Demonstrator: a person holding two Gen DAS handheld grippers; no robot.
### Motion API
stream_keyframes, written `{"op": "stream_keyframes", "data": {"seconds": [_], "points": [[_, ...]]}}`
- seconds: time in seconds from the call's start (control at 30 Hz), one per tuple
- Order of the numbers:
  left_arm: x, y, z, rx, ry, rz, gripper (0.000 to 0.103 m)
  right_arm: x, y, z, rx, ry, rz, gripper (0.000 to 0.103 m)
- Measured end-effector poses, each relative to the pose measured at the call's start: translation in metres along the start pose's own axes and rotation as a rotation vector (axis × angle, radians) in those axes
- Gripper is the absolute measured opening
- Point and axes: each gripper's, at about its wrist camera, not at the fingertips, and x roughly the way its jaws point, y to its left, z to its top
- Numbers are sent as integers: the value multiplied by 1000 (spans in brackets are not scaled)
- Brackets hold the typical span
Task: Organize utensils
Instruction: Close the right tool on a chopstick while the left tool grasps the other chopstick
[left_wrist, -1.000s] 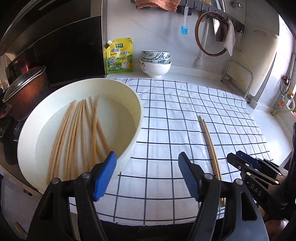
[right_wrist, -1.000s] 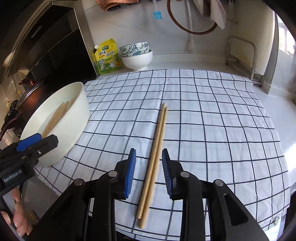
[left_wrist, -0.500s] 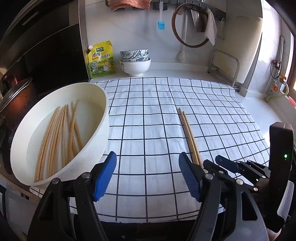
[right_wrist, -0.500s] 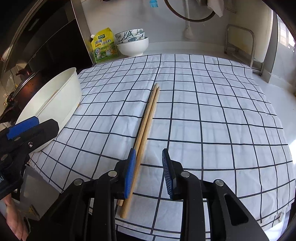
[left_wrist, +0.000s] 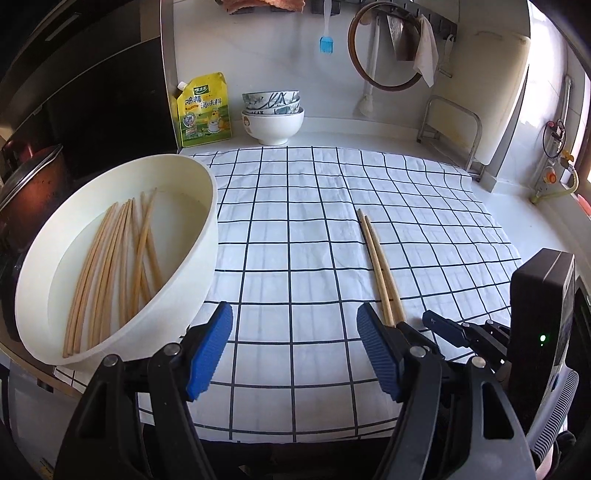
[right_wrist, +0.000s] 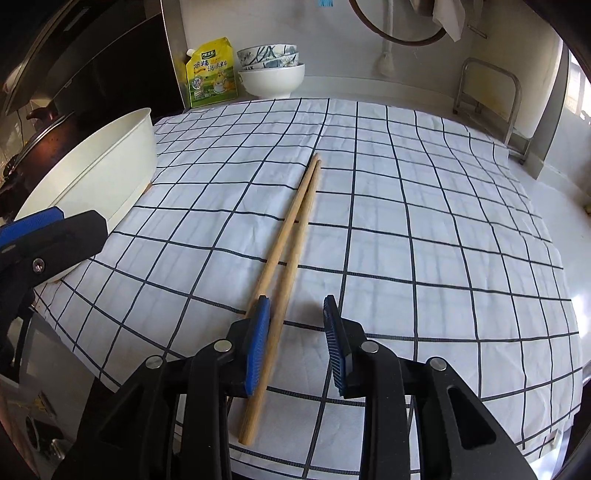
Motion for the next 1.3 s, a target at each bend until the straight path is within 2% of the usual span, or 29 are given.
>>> {"op": "stream_keyframes", "data": {"seconds": [0.1, 0.17, 0.27, 0.53, 0.83, 0.97, 1.07, 1.3], "points": [[1, 0, 0, -2, 2, -2, 69, 1, 1, 0, -11, -3, -3, 26], [1, -1, 0, -3, 2, -5, 70, 1, -1, 0, -10, -4, -5, 10], [1, -5, 0, 1, 3, -14, 71, 0, -10, 0, 7, -2, 4, 7], [19, -30, 2, 28, 50, -69, 74, -6, -52, -3, 79, 3, -16, 6], [58, -50, 5, 34, 104, -60, 74, -13, -88, -8, 138, 11, -39, 6], [71, -52, 5, 33, 130, -50, 74, -14, -92, -8, 141, 9, -13, 8], [76, -54, 4, 31, 129, -42, 74, -13, -94, -6, 145, 4, -12, 16], [92, -54, 3, 22, 154, -21, 75, -7, -90, -2, 111, -14, -43, 17]]}}
